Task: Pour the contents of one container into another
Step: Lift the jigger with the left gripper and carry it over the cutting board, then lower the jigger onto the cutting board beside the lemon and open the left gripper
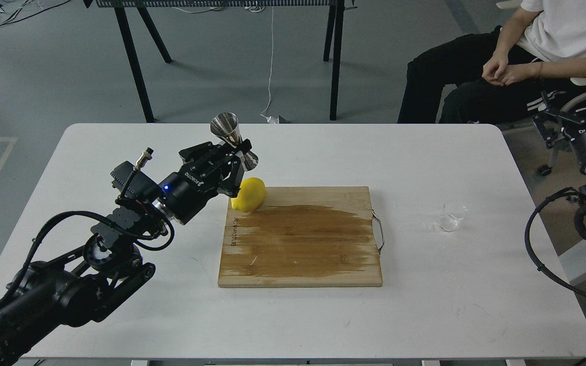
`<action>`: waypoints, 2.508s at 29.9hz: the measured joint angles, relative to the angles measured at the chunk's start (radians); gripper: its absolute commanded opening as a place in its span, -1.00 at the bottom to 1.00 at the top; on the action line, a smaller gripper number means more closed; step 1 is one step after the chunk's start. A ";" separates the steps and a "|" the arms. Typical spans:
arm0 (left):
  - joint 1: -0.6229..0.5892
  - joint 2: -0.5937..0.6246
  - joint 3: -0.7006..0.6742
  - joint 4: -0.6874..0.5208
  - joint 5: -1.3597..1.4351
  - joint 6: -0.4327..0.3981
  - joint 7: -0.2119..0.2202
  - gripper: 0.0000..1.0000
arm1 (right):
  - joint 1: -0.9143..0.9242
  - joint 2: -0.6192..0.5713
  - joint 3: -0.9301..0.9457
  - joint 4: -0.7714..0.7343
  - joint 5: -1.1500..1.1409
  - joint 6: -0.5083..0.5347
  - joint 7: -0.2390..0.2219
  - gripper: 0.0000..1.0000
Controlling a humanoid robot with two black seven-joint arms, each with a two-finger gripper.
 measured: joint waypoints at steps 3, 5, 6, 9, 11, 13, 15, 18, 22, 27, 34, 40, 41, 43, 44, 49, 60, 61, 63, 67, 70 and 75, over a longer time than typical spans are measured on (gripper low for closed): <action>-0.027 -0.045 0.051 0.035 0.000 -0.017 0.004 -0.81 | -0.013 -0.002 0.000 0.000 0.000 0.000 0.001 1.00; -0.034 -0.069 0.102 0.061 0.000 -0.025 0.010 -0.82 | -0.020 -0.002 0.001 0.000 0.000 0.000 0.001 1.00; -0.036 -0.081 0.122 0.073 0.000 -0.029 0.014 -0.82 | -0.022 -0.003 0.002 0.000 0.000 0.000 0.001 1.00; -0.038 -0.127 0.170 0.119 0.000 -0.033 0.028 -0.82 | -0.031 -0.006 0.013 0.000 0.002 0.000 0.001 1.00; -0.045 -0.164 0.179 0.159 0.000 -0.035 0.034 -0.82 | -0.035 -0.007 0.021 0.000 0.003 0.000 0.002 1.00; -0.055 -0.200 0.184 0.204 0.000 -0.036 0.038 -0.82 | -0.040 -0.007 0.025 0.000 0.003 0.000 0.002 1.00; -0.062 -0.225 0.194 0.256 0.000 -0.037 0.054 -0.82 | -0.044 -0.007 0.028 -0.001 0.003 0.000 0.003 1.00; -0.069 -0.246 0.240 0.292 0.000 -0.040 0.080 -0.82 | -0.045 -0.007 0.037 0.001 0.006 0.000 0.003 1.00; -0.078 -0.255 0.282 0.303 0.000 -0.059 0.093 -0.81 | -0.045 -0.010 0.059 0.023 0.007 0.000 0.003 1.00; -0.123 -0.258 0.315 0.304 0.000 -0.102 0.094 -0.80 | -0.045 -0.010 0.063 0.031 0.007 0.000 0.003 1.00; -0.193 -0.252 0.408 0.305 0.000 -0.120 0.094 -0.79 | -0.031 -0.021 0.062 0.029 0.004 0.000 0.000 1.00; -0.191 -0.258 0.458 0.324 0.000 -0.122 0.095 -0.71 | -0.018 -0.041 0.058 0.022 0.003 0.000 -0.001 1.00; -0.192 -0.259 0.467 0.326 0.000 -0.124 0.096 -0.70 | -0.018 -0.041 0.058 0.021 0.003 0.000 -0.002 1.00; -0.196 -0.259 0.484 0.327 0.000 -0.128 0.096 -0.67 | -0.018 -0.041 0.056 0.021 0.003 0.000 -0.002 1.00; -0.200 -0.259 0.492 0.327 0.000 -0.129 0.096 -0.66 | -0.018 -0.041 0.055 0.021 0.003 0.000 -0.002 1.00; -0.223 -0.257 0.508 0.327 0.000 -0.129 0.096 -0.62 | -0.018 -0.041 0.052 0.020 0.002 0.000 -0.001 1.00; -0.216 -0.264 0.509 0.327 0.000 -0.130 0.098 -0.57 | -0.018 -0.041 0.048 0.019 0.001 0.000 0.000 1.00; -0.215 -0.267 0.509 0.328 0.000 -0.130 0.099 -0.56 | -0.018 -0.041 0.048 0.019 0.002 0.000 0.000 1.00; -0.209 -0.277 0.509 0.329 0.000 -0.130 0.099 -0.37 | -0.019 -0.041 0.048 0.019 0.001 0.000 0.000 1.00; -0.191 -0.282 0.506 0.331 0.000 -0.130 0.099 -0.30 | -0.021 -0.041 0.047 0.017 0.001 0.000 0.000 1.00; -0.184 -0.282 0.502 0.331 0.000 -0.130 0.100 -0.27 | -0.022 -0.041 0.046 0.017 0.001 0.000 0.000 1.00; -0.178 -0.285 0.497 0.330 0.000 -0.130 0.100 -0.20 | -0.025 -0.041 0.046 0.016 0.001 0.000 0.000 1.00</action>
